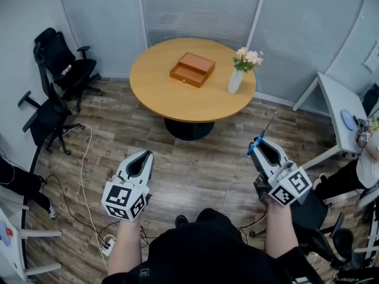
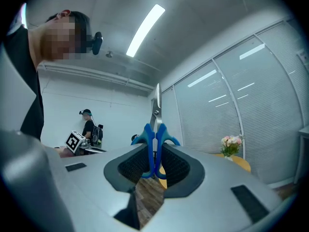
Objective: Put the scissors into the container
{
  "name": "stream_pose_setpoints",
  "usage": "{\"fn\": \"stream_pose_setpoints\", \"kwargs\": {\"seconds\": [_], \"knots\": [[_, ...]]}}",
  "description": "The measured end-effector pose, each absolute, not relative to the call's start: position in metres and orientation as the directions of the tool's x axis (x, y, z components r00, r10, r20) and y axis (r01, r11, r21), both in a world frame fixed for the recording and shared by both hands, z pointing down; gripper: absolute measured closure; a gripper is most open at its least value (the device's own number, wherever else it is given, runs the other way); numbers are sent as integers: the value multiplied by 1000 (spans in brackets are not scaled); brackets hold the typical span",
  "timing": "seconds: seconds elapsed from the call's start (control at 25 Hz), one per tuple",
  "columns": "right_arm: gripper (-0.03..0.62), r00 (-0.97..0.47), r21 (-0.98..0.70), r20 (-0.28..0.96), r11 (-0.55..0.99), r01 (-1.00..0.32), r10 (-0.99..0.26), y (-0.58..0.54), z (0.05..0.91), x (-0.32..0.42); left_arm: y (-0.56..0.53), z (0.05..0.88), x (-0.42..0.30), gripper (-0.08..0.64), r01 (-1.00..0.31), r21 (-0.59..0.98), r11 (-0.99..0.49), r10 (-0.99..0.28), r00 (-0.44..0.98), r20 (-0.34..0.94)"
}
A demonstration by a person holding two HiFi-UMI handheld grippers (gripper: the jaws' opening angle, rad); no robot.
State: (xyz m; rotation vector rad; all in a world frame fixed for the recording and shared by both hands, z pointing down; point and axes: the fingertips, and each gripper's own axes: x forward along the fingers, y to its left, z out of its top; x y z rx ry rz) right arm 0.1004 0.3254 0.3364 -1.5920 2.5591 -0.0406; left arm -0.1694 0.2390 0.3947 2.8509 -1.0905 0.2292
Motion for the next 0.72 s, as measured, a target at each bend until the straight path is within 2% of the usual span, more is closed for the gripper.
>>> {"fn": "stream_pose_setpoints", "kwargs": {"seconds": [0.28, 0.72], "knots": [[492, -436, -111, -73, 442, -890, -897, 302, 344, 87, 216, 408, -180, 534, -665, 52, -745, -647, 739, 187], [492, -410, -147, -68, 415, -898, -910, 181, 364, 143, 109, 421, -156, 534, -698, 55, -714, -671, 704, 232]]}}
